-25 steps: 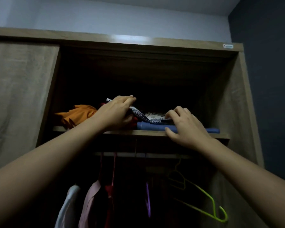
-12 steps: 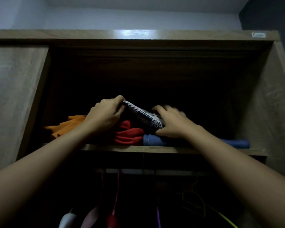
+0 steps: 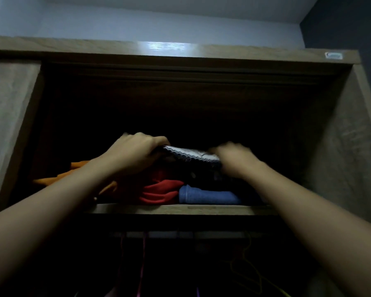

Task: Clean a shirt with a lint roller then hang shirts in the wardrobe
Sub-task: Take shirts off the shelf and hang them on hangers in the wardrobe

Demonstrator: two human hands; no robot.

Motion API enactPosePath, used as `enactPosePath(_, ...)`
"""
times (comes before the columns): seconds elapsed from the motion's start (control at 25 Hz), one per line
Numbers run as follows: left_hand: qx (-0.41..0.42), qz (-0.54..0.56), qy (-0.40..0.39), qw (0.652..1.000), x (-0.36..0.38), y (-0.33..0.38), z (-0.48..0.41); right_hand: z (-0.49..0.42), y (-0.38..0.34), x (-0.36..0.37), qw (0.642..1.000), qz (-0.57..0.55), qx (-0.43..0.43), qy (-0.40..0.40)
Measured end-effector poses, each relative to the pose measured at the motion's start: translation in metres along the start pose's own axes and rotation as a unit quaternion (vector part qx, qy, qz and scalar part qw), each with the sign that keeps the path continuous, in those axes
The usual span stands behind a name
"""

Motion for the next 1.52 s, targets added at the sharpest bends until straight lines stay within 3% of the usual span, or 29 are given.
enactPosePath(0.12, 0.049, 0.016, -0.007, 0.999, 0.003, 0.033, -0.025, 0.022, 0.049, -0.031, 0.995, 0.085, 0.038, 0.037)
enactPosePath(0.28, 0.131, 0.033, -0.029, 0.990, 0.017, 0.096, -0.042, 0.062, 0.091, -0.029, 0.984, 0.158, 0.061, -0.051)
enactPosePath(0.4, 0.177, 0.069, -0.072, 0.979, 0.031, 0.107, -0.039, 0.084, 0.106, -0.007, 0.988, 0.121, 0.021, -0.090)
enactPosePath(0.48, 0.186, 0.109, -0.094, 0.972, 0.036, 0.100, -0.035, 0.092, 0.113, -0.006, 0.992, 0.121, -0.016, -0.035)
enactPosePath(0.52, 0.186, 0.107, -0.091, 0.972, 0.036, 0.098, -0.035, 0.091, 0.117, -0.005, 0.983, 0.174, -0.042, 0.034)
enactPosePath(0.56, 0.181, 0.086, -0.084, 0.976, 0.036, 0.096, -0.035, 0.090, 0.118, -0.005, 0.971, 0.209, -0.042, 0.104)
enactPosePath(0.64, 0.173, 0.028, -0.071, 0.982, 0.035, 0.101, -0.036, 0.089, 0.111, -0.007, 0.954, 0.257, -0.005, 0.156)
enactPosePath(0.72, 0.164, -0.007, -0.095, 0.982, 0.036, 0.106, -0.038, 0.086, 0.107, -0.004, 0.973, 0.220, 0.012, 0.063)
enactPosePath(0.76, 0.154, -0.011, -0.122, 0.980, 0.037, 0.106, -0.041, 0.086, 0.108, -0.003, 0.984, 0.177, 0.022, -0.024)
enactPosePath(0.8, 0.151, -0.002, -0.151, 0.977, 0.035, 0.104, -0.043, 0.088, 0.107, -0.010, 0.982, 0.139, 0.038, -0.122)
enactPosePath(0.88, 0.168, 0.044, -0.214, 0.961, 0.028, 0.095, -0.045, 0.090, 0.104, -0.029, 0.975, 0.052, 0.063, -0.207)
enactPosePath(0.96, 0.154, 0.120, -0.250, 0.948, 0.005, 0.076, -0.041, 0.092, 0.096, -0.042, 0.978, -0.001, 0.069, -0.196)
enactPosePath(1.04, 0.095, 0.189, -0.218, 0.953, -0.019, 0.048, -0.038, 0.095, 0.075, -0.041, 0.983, -0.052, 0.025, -0.173)
enactPosePath(1.08, 0.068, 0.183, -0.214, 0.957, -0.027, 0.035, -0.036, 0.098, 0.062, -0.037, 0.982, -0.077, -0.013, -0.173)
enactPosePath(1.16, 0.014, 0.104, -0.280, 0.954, -0.030, 0.018, -0.029, 0.104, 0.035, -0.021, 0.976, -0.107, -0.066, -0.177)
enactPosePath(1.24, -0.026, 0.031, -0.386, 0.921, -0.020, 0.017, -0.019, 0.106, 0.014, -0.006, 0.979, -0.097, -0.096, -0.154)
enactPosePath(1.32, -0.045, 0.028, -0.420, 0.906, -0.004, 0.019, -0.013, 0.107, 0.004, 0.005, 0.984, -0.062, -0.114, -0.118)
enactPosePath(1.52, 0.011, -0.057, -0.297, 0.953, 0.012, 0.019, -0.024, 0.107, 0.008, 0.023, 0.992, 0.008, -0.123, -0.028)
Point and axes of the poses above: each hand's wrist, its own z-axis away from the middle knuckle, its own x-axis out of the palm, y = z × x, the point moved 1 cm from there along -z, towards the middle knuckle, and after that the axes turned 8 degrees about -z, right-handed, at the moved point
